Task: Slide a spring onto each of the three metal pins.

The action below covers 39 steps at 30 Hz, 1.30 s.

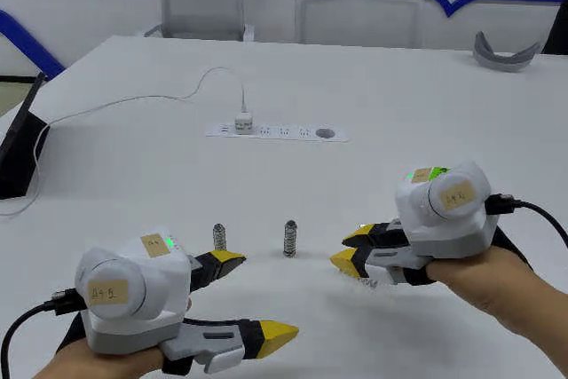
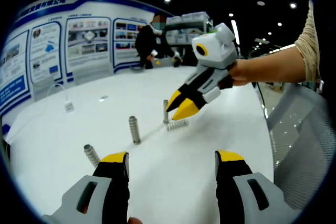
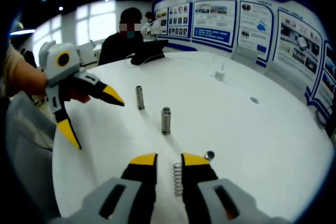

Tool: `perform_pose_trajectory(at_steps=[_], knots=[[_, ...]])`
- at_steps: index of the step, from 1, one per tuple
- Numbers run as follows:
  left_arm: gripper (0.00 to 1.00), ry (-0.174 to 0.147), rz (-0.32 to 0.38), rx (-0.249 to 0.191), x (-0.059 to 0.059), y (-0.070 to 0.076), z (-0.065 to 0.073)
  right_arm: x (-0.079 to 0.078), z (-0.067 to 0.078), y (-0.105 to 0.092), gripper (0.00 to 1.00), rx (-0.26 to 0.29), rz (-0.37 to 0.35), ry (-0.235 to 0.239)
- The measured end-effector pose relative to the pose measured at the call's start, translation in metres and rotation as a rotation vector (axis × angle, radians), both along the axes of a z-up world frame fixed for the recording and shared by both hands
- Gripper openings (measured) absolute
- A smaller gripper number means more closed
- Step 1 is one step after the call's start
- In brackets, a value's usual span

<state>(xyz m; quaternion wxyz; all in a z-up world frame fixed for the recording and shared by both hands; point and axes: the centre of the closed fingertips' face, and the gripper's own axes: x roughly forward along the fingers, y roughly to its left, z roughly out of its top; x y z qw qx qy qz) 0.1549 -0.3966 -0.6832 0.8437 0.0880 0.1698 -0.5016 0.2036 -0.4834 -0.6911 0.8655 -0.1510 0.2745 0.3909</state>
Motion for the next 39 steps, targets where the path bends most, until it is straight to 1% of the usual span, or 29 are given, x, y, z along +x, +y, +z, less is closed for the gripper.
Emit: perform_pose_trajectory(at_steps=[9,15,20,30,34,37,39], knots=[[0.67,0.0,-0.004,0.004,0.0,-0.001,0.0,-0.008,-0.009,-0.015,0.19,-0.012,-0.024,0.011],[0.67,-0.001,-0.004,0.004,-0.001,-0.002,0.0,-0.012,-0.021,-0.026,0.19,-0.029,-0.041,0.03],[0.66,0.0,-0.006,0.007,-0.002,-0.002,0.0,-0.013,-0.029,-0.032,0.19,-0.031,-0.055,0.047],[0.66,0.001,-0.002,0.012,-0.002,-0.002,0.0,-0.015,-0.041,-0.036,0.19,-0.029,-0.068,0.072],[0.66,0.003,-0.002,0.013,-0.002,-0.002,0.0,-0.015,-0.044,-0.038,0.18,-0.021,-0.077,0.078],[0.66,0.003,-0.002,0.013,-0.002,-0.002,0.0,-0.014,-0.043,-0.038,0.18,-0.005,-0.084,0.08],[0.66,0.004,-0.003,0.014,-0.002,-0.003,-0.001,-0.014,-0.043,-0.038,0.18,-0.003,-0.085,0.076]])
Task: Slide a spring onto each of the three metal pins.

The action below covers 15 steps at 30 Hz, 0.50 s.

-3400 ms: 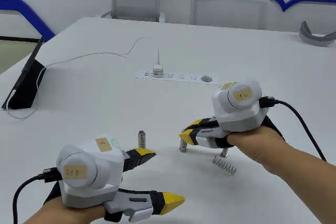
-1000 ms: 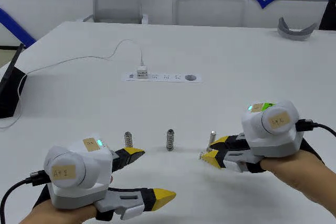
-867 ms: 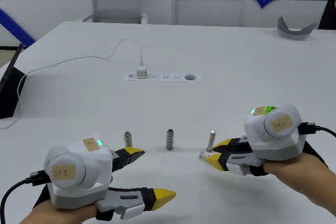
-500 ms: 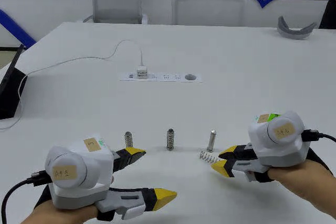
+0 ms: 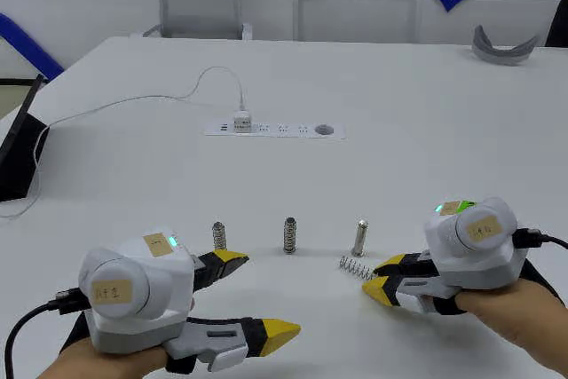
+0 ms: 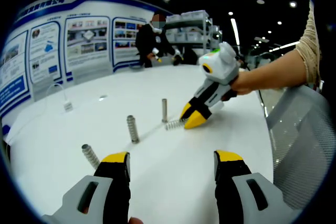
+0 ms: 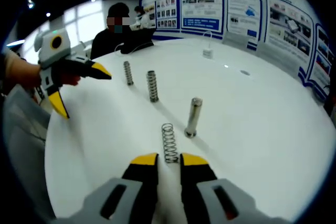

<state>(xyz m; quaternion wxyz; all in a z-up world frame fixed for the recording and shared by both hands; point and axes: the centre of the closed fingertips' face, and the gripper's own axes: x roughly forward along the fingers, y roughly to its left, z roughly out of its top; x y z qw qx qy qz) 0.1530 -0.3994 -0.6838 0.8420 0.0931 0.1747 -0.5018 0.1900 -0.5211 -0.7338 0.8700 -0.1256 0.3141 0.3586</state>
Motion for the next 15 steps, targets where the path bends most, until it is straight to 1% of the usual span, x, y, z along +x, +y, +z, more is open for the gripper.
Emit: perform_pose_trajectory(at_steps=[5,8,15], knots=[[0.65,-0.001,0.0,0.001,0.0001,0.0001,-0.0003,0.0001,0.0009,0.0008,0.12,-0.013,0.011,-0.016],[0.65,-0.001,0.0,0.002,0.0003,0.0007,-0.0005,-0.0005,0.0016,0.0012,0.12,-0.023,0.016,-0.024],[0.64,-0.005,-0.011,0.005,-0.0007,-0.0009,-0.0003,-0.0028,0.0094,0.0022,0.11,-0.014,0.023,-0.017]])
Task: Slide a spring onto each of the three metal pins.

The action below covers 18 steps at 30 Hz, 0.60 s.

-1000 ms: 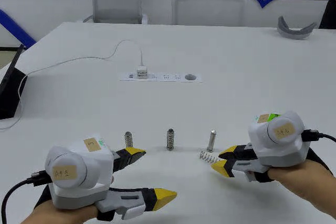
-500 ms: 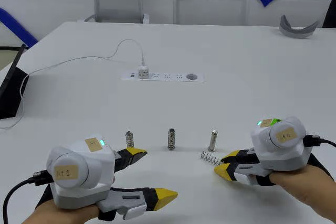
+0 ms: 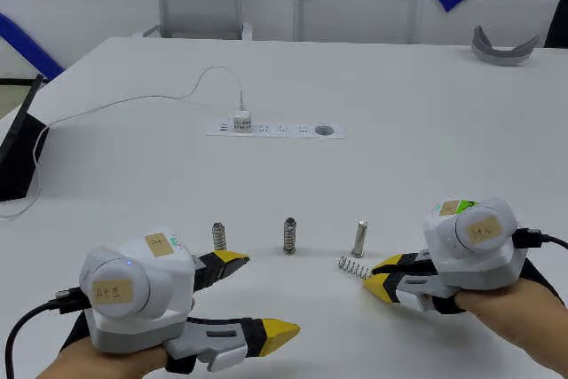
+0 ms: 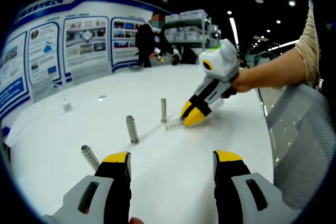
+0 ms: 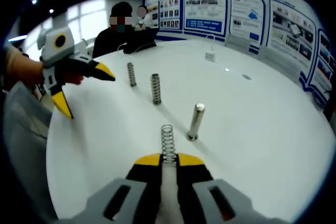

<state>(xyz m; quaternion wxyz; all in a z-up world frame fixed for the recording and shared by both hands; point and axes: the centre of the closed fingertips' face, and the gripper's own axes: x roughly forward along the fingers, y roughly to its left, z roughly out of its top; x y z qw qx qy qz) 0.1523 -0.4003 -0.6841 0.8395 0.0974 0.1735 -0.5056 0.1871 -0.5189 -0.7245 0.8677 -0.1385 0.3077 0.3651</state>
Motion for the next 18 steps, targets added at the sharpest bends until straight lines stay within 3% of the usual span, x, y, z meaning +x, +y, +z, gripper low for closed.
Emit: perform_pose_trajectory(at_steps=[7,18], knots=[[0.63,-0.008,-0.023,0.004,-0.002,-0.005,0.002,-0.005,0.012,0.006,0.11,0.007,0.035,0.001],[0.59,-0.021,-0.053,0.006,-0.004,-0.012,0.004,-0.016,0.034,0.024,0.11,0.003,0.152,0.002]])
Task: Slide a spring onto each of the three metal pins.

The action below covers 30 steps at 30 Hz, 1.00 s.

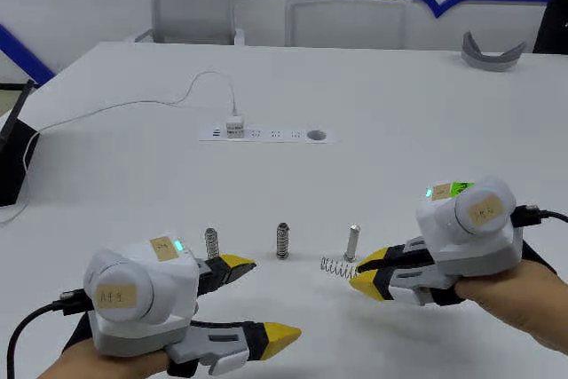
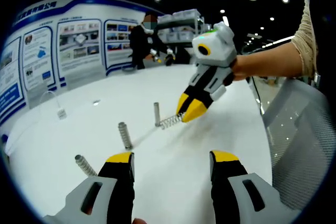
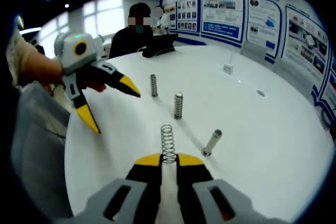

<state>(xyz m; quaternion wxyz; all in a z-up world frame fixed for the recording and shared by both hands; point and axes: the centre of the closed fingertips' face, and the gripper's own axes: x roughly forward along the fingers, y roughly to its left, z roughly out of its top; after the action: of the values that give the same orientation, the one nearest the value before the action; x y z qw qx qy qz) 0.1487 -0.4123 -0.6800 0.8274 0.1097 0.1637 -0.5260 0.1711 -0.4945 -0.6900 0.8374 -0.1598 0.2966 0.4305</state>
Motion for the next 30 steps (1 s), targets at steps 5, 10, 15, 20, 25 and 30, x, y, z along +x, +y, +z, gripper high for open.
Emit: perform_pose_trajectory(at_steps=[5,10,15,20,25,30], knots=[[0.56,-0.008,-0.01,-0.002,0.0,-0.003,0.002,-0.01,0.009,0.011,0.11,-0.002,0.07,0.008],[0.53,-0.016,-0.028,-0.001,-0.002,-0.006,0.003,-0.017,0.013,0.018,0.11,-0.016,0.124,0.01],[0.49,-0.021,-0.051,0.003,-0.006,-0.008,0.003,-0.026,0.015,0.026,0.11,-0.025,0.182,0.023],[0.45,-0.026,-0.072,0.008,-0.01,-0.011,0.002,-0.034,0.015,0.031,0.11,-0.055,0.234,0.032],[0.41,-0.034,-0.088,0.006,-0.012,-0.013,0.003,-0.038,0.015,0.035,0.11,-0.059,0.263,0.04],[0.36,-0.044,-0.103,0.006,-0.015,-0.015,0.004,-0.044,0.016,0.04,0.11,-0.068,0.302,0.052]])
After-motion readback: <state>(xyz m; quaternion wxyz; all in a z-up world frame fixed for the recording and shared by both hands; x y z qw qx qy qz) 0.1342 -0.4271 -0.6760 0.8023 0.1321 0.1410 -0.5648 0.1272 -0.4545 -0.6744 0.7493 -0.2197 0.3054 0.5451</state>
